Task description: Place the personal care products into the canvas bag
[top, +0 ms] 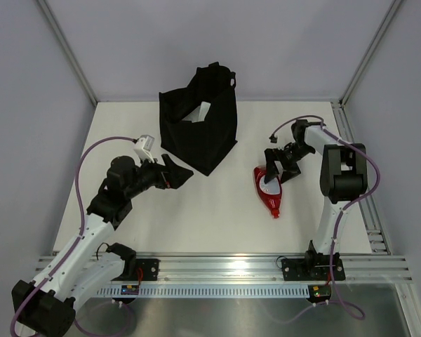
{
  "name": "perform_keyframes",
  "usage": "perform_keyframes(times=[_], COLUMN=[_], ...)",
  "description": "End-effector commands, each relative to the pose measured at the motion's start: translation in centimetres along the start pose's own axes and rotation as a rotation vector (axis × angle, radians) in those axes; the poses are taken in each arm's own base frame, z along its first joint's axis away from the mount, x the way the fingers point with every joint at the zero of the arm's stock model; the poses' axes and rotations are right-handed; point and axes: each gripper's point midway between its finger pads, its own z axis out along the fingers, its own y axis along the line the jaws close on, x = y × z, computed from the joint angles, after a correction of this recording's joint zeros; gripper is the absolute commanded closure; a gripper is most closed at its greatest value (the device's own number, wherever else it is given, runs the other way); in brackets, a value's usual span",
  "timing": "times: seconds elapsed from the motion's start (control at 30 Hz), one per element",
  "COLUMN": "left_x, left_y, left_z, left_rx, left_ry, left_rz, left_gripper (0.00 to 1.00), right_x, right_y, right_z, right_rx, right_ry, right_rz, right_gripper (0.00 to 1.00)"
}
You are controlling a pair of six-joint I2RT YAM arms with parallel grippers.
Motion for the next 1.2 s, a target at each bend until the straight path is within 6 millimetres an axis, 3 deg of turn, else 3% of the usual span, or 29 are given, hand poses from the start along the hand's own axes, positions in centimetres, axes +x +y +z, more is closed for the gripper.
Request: perform_keyframes(times=[0.0, 0.17, 0.27, 0.57, 0.77, 0.83, 0.87, 0.97, 1.03, 1.17], left_x=[-0.6, -0.3, -0.1, -0.1, 0.2, 0.3, 0.3, 0.3, 0.2, 0.1], left_y=[-1.3, -1.3, -1.1, -1.1, -0.8, -0.7, -0.7, -0.8, -0.8, -0.9], left_z=[-0.2, -0.2, -0.3, -0.8, -1.0, -1.1, -1.0, -1.0, -1.0, -1.2], left_rx=[0.063, 0.064, 0.064, 0.059, 0.046, 0.045, 0.044, 0.046, 0.048, 0.044], left_ry=[-0.021, -0.011, -0.016, -0.035, -0.030, -0.027, -0.026, -0.027, -0.029, -0.030], left_rz=[0.016, 0.015, 0.009, 0.012, 0.021, 0.024, 0.024, 0.025, 0.026, 0.028], left_gripper=[0.01, 0.01, 0.01, 0.01, 0.01, 0.01, 0.01, 0.01, 0.01, 0.01], right_x=[-1.1, -0.2, 0.4, 1.1, 0.7, 0.7, 0.6, 0.6, 0.4, 0.7], right_y=[1.4, 1.2, 1.8, 0.8, -0.4, -0.3, 0.1, 1.0, 1.1, 1.9], right_z=[-0.8, 0.2, 1.4, 3.2, 2.3, 2.2, 2.1, 2.3, 2.3, 3.3], right_rx=[0.074, 0.185, 0.216, 0.536, 0.643, 0.639, 0.620, 0.574, 0.570, 0.476], right_ry=[-0.053, -0.023, -0.005, 0.045, 0.020, 0.008, -0.003, -0.022, -0.029, -0.008], right_rz=[-0.038, 0.015, -0.041, -0.193, -0.252, -0.265, -0.273, -0.278, -0.288, -0.321], right_gripper=[0.00, 0.01, 0.00, 0.02, 0.25, 0.39, 0.57, 0.86, 1.00, 1.00])
